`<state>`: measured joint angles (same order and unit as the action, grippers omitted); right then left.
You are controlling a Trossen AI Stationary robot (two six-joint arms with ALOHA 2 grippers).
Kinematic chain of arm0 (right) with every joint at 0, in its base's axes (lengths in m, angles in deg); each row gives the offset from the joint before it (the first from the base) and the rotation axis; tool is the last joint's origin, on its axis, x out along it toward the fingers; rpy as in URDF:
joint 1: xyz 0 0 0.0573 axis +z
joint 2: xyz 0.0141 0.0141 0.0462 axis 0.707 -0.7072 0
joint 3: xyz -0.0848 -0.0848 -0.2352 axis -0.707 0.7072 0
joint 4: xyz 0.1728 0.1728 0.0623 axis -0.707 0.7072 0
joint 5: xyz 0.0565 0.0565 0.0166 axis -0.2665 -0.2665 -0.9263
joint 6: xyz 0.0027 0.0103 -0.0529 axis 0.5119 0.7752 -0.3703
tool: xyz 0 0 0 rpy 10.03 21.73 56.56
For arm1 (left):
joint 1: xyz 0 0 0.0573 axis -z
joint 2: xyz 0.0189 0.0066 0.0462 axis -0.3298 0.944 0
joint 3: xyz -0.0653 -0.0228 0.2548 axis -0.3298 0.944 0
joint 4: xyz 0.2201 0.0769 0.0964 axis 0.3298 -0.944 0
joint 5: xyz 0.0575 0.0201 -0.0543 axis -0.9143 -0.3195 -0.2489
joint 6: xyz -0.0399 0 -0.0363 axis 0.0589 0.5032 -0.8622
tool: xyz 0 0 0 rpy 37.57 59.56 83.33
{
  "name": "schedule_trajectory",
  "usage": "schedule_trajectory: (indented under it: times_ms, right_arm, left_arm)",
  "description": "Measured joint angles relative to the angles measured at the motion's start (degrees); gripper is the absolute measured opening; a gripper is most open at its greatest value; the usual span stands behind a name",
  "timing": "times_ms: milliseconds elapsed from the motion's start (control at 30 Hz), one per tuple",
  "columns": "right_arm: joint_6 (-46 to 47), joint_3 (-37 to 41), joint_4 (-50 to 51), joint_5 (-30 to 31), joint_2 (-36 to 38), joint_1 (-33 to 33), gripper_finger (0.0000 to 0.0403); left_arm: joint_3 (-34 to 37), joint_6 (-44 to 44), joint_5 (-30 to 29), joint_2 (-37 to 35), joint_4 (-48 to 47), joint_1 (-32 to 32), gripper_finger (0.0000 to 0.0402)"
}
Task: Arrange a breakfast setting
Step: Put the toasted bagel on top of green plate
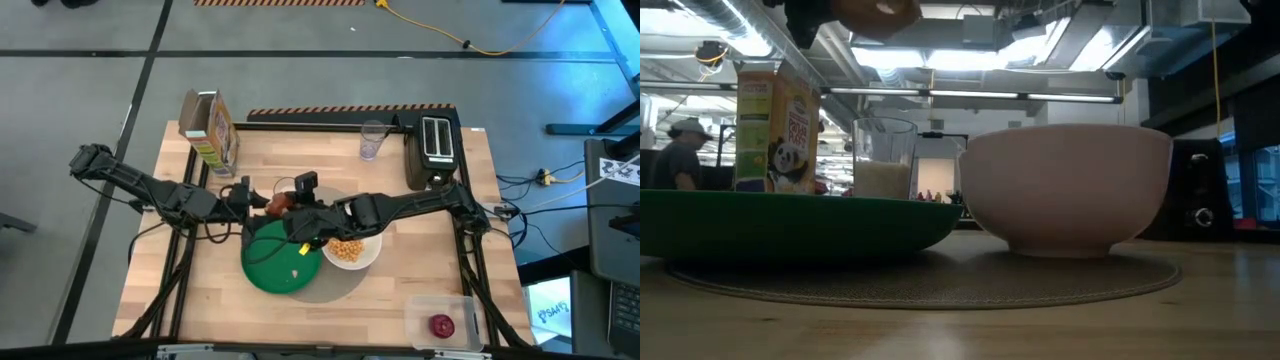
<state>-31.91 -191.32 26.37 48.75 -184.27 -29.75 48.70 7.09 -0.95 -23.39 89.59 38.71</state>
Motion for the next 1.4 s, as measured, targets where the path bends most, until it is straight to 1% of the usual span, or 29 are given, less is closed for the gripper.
schedule_trajectory:
  times_ms: [133, 200, 267, 433, 833, 1033, 1200, 1400]
  right_arm:
    - [0.1, 0.0, 0.0, 0.1, 0.0, 0.0, 0.0155]
    - [1.0, 0.0, 0.0, 0.0, 0.0, 0.0, 0.016]
    - [2.2, 0.0, 0.0, -0.1, 0.0, 0.1, 0.0166]
    - [1.6, 0.0, 0.0, -0.8, 0.0, 0.2, 0.0174]
    - [0.2, -3.3, 1.1, -2.1, 0.0, 0.9, 0.0174]
    - [0.2, -3.4, 1.8, -1.7, 0.0, 0.9, 0.0175]
    - [0.3, -3.4, 1.8, -5.1, 0.0, 0.9, 0.0175]
    - [0.7, -3.4, 4.7, -5.6, 1.5, 2.7, 0.0175]
  left_arm:
    - [0.0, 0.0, 0.4, 0.0, -0.1, -0.1, 0.0087]
    - [0.0, 0.0, 0.5, 0.0, -0.2, 0.0, 0.0068]
    - [0.0, 0.0, 0.6, 0.0, -0.2, 0.0, 0.0059]
    - [0.0, 0.0, 0.8, 0.0, -0.3, 0.1, 0.0064]
    - [0.0, 1.3, 1.1, -2.6, -0.5, 1.0, 0.0069]
    - [0.0, 1.5, 0.7, -3.5, -1.8, 1.7, 0.007]
    - [0.0, 1.6, 0.9, -3.5, -3.8, 1.8, 0.007]
    - [0.0, 1.6, 0.8, -3.5, -6.5, 1.7, 0.007]
